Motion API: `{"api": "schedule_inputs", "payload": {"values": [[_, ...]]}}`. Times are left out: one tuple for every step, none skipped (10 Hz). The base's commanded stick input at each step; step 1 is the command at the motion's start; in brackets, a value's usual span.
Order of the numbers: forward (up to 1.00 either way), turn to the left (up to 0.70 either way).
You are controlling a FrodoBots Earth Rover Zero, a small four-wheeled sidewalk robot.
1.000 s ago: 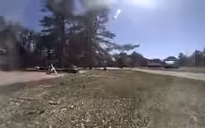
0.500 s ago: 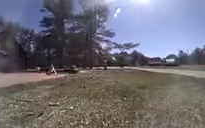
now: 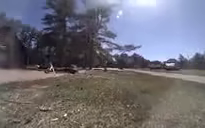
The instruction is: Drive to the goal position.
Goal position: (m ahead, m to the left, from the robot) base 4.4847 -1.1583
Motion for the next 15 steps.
{"api": "schedule_inputs", "payload": {"values": [[0.69, 0.01], [0.69, 0.04], [0.69, 0.06], [0.69, -0.02], [0.69, -0.21], [0.69, -0.33], [0.69, -0.32], [0.69, -0.30], [0.69, -0.28], [0.69, -0.27], [0.69, -0.25], [0.69, -0.23], [0.69, -0.16], [0.69, -0.08], [0.69, -0.01]]}}
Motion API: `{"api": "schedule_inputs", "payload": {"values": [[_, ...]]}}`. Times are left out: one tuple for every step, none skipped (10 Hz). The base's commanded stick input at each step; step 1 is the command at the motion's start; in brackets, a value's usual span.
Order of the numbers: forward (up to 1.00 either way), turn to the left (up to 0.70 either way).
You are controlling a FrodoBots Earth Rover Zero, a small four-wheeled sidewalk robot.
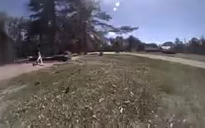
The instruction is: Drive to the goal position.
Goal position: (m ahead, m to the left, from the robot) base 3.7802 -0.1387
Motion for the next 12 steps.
{"api": "schedule_inputs", "payload": {"values": [[0.69, -0.18], [0.69, -0.29], [0.69, -0.21], [0.69, -0.14], [0.69, -0.07], [0.69, 0.01], [0.69, 0.06], [0.69, 0.06], [0.69, 0.06], [0.69, 0.06], [0.69, 0.06], [0.69, 0.06]]}}
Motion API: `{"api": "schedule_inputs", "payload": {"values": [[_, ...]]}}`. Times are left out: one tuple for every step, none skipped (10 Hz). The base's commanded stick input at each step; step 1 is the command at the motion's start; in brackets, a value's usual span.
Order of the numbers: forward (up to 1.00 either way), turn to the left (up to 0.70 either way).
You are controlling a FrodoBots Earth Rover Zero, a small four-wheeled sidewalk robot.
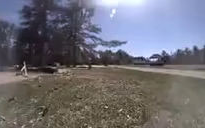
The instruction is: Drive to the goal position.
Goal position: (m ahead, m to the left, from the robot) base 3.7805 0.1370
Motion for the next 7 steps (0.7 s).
{"api": "schedule_inputs", "payload": {"values": [[0.69, 0.06], [0.69, 0.06], [0.69, 0.06], [0.69, 0.06], [0.69, 0.06], [0.69, 0.06], [0.69, 0.06]]}}
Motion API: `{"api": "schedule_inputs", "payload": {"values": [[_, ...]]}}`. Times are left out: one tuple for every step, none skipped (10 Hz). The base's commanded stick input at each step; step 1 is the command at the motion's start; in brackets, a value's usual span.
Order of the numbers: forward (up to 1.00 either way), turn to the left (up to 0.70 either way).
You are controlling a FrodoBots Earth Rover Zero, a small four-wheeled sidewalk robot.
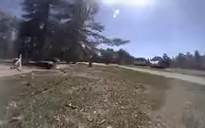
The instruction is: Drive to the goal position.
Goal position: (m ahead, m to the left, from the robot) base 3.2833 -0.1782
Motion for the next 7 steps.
{"api": "schedule_inputs", "payload": {"values": [[0.69, 0.06], [0.69, 0.06], [0.69, 0.06], [0.69, 0.06], [0.69, 0.06], [0.69, 0.06], [0.69, 0.06]]}}
